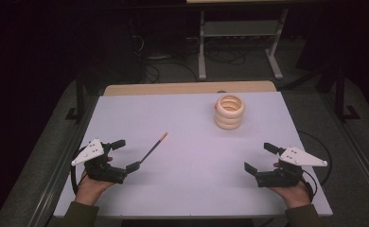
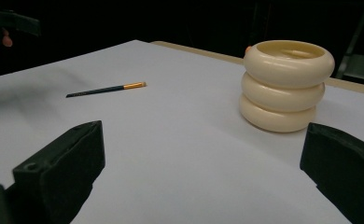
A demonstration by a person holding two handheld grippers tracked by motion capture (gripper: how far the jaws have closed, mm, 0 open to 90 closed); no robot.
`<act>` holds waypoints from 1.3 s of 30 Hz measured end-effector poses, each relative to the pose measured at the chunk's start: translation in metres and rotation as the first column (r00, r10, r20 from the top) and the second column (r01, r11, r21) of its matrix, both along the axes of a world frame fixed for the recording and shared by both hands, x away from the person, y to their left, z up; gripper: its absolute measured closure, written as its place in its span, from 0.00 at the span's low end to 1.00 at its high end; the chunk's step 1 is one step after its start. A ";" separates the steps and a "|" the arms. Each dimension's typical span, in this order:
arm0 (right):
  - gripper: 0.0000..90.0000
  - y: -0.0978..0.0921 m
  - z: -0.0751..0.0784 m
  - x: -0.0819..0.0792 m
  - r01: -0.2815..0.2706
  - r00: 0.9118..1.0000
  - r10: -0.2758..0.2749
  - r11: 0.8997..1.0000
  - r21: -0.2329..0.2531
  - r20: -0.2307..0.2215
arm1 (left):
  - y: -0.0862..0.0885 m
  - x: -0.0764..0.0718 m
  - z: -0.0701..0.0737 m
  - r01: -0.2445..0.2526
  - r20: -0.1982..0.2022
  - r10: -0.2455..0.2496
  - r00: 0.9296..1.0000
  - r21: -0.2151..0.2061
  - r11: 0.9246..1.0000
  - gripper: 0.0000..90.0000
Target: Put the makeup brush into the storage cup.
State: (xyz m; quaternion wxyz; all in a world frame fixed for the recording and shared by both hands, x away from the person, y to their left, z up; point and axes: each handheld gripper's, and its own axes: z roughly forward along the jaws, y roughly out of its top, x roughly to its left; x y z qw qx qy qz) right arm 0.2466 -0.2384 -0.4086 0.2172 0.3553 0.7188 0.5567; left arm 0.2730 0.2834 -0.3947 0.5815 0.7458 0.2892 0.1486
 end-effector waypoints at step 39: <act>0.00 0.000 0.000 0.000 0.001 1.000 -0.001 1.000 0.004 0.000 | -0.012 0.022 0.011 0.013 0.032 -0.013 0.999 -0.008 1.000 0.00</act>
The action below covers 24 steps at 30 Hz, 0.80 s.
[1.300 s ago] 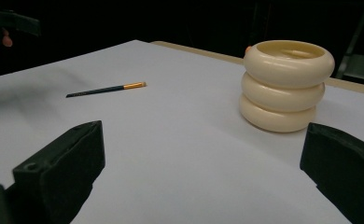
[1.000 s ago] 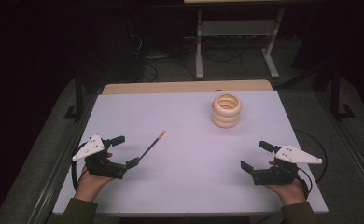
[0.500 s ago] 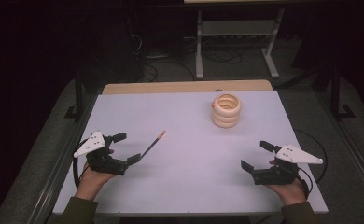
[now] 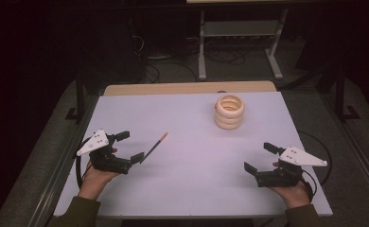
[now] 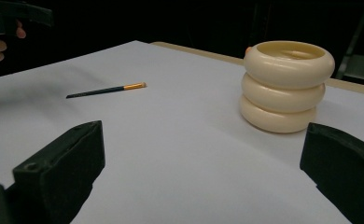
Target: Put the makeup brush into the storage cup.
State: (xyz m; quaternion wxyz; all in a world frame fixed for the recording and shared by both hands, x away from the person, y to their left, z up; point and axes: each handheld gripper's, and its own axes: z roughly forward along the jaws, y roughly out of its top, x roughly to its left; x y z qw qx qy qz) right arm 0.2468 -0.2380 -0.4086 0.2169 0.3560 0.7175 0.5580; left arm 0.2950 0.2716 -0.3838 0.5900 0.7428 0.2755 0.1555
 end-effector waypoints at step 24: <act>0.00 -0.001 0.000 0.001 0.007 1.000 -0.007 1.000 0.005 0.001 | -0.011 0.018 0.002 0.006 -0.001 -0.006 1.000 -0.001 1.000 0.00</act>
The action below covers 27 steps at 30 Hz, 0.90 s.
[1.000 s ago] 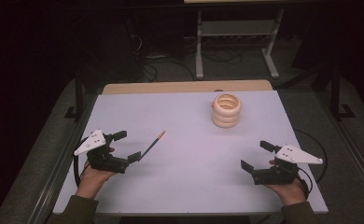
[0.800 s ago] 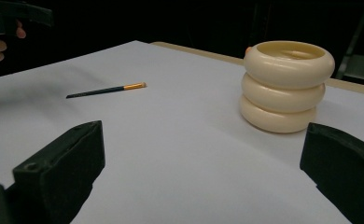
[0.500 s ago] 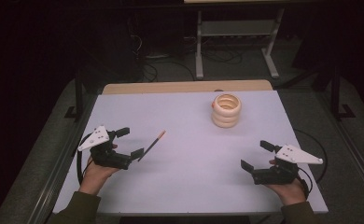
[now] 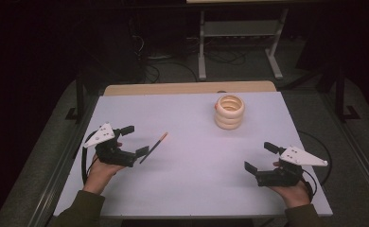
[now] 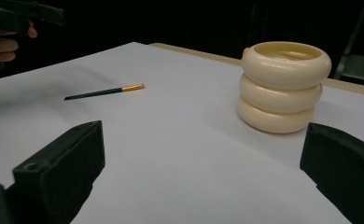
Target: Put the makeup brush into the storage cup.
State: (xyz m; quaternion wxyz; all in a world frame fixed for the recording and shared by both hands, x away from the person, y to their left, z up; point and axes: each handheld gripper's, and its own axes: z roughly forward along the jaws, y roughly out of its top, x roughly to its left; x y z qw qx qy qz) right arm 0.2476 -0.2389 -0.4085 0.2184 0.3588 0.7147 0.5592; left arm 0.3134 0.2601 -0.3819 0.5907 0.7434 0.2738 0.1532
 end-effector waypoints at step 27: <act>0.00 0.000 0.001 0.001 0.005 1.000 -0.005 1.000 -0.012 0.011 | -0.014 0.022 0.009 0.016 0.020 -0.016 1.000 0.004 1.000 0.00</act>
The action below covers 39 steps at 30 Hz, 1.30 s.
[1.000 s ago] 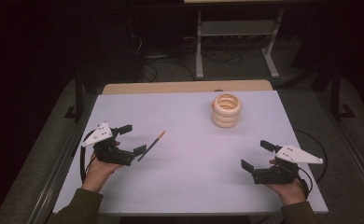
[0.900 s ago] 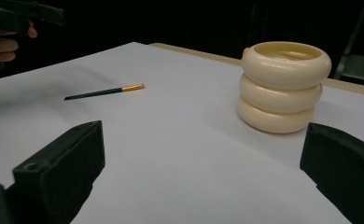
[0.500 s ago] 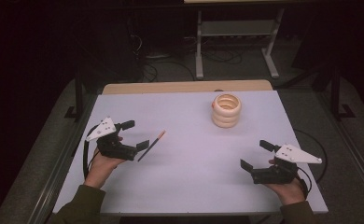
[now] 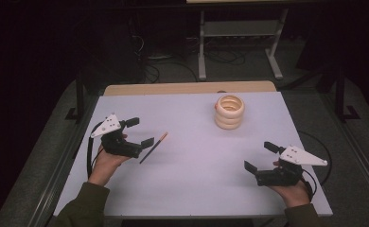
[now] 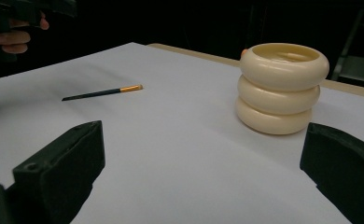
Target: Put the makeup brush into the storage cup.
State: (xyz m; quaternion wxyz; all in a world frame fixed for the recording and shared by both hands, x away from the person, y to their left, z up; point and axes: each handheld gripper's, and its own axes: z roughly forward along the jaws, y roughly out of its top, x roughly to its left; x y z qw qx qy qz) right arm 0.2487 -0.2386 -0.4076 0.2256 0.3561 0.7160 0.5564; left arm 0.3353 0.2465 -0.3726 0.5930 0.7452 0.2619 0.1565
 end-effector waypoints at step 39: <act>0.00 -0.001 0.001 -0.001 0.007 1.000 -0.007 1.000 0.017 -0.009 | -0.023 0.031 0.001 0.020 0.004 -0.020 1.000 0.026 0.999 0.00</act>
